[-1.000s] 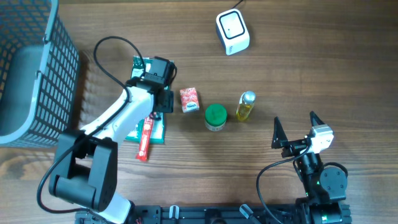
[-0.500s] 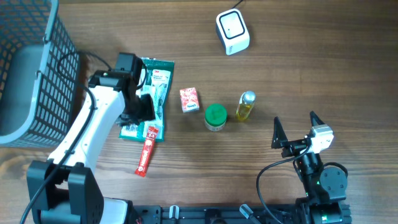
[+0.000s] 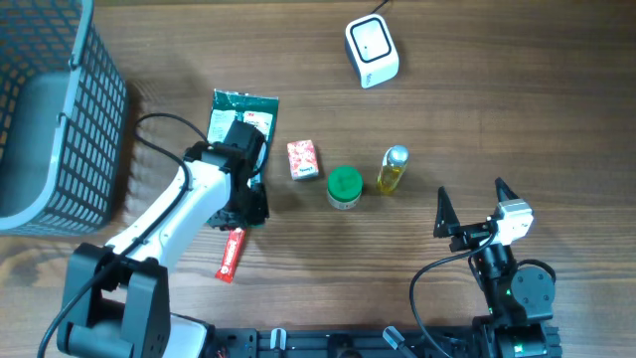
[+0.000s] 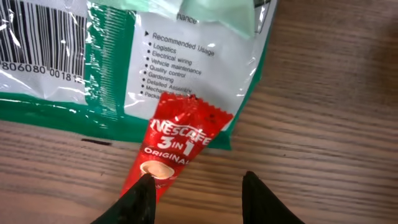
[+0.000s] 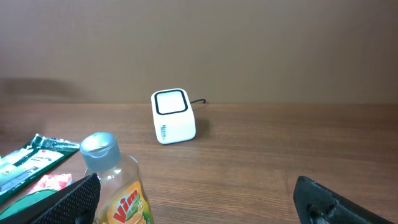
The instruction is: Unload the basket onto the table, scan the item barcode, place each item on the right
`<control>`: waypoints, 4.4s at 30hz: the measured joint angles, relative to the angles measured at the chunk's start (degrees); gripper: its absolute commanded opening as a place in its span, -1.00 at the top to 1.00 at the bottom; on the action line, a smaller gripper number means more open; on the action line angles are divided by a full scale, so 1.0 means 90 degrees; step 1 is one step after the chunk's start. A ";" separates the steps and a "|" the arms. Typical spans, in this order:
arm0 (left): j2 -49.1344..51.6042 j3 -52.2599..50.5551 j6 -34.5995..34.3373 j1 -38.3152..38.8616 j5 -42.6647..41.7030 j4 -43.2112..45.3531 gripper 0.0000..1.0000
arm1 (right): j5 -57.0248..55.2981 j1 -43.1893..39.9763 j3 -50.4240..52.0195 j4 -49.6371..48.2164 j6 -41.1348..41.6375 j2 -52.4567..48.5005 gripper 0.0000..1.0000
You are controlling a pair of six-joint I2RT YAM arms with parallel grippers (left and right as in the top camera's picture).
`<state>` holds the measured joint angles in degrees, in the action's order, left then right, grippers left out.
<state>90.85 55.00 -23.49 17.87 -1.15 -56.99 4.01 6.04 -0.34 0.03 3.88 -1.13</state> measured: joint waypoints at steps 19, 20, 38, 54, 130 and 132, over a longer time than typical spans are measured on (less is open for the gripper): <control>0.0000 -0.0879 -0.0840 0.0391 0.0576 -0.0279 0.47 | 0.0000 0.0000 0.0000 0.0000 0.0000 0.0000 -0.99; 0.0000 -0.0879 -0.0855 0.0391 0.0576 -0.0277 0.46 | 0.0000 0.0000 0.0000 0.0000 0.0000 0.0000 -0.99; 0.0000 -0.1022 -0.1144 0.0393 0.0549 -0.0357 0.39 | 0.0000 0.0000 0.0000 0.0000 0.0000 0.0000 -1.00; 0.0000 -0.1020 -0.1880 0.0391 0.0019 -0.0056 0.35 | 0.0000 0.0000 0.0000 0.0000 0.0000 0.0000 -1.00; 0.0036 -0.0806 0.0685 0.1979 0.0525 0.0930 0.55 | 0.0000 0.0000 0.0000 0.0000 0.0000 0.0000 -1.00; 0.0036 -0.0806 0.0697 0.1979 0.0551 0.0933 0.54 | 0.0000 0.0000 -0.0002 0.0000 0.0000 0.0000 -1.00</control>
<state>91.18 47.75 -17.21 35.68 3.81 -48.60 4.01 6.04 -0.36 0.03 3.88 -1.13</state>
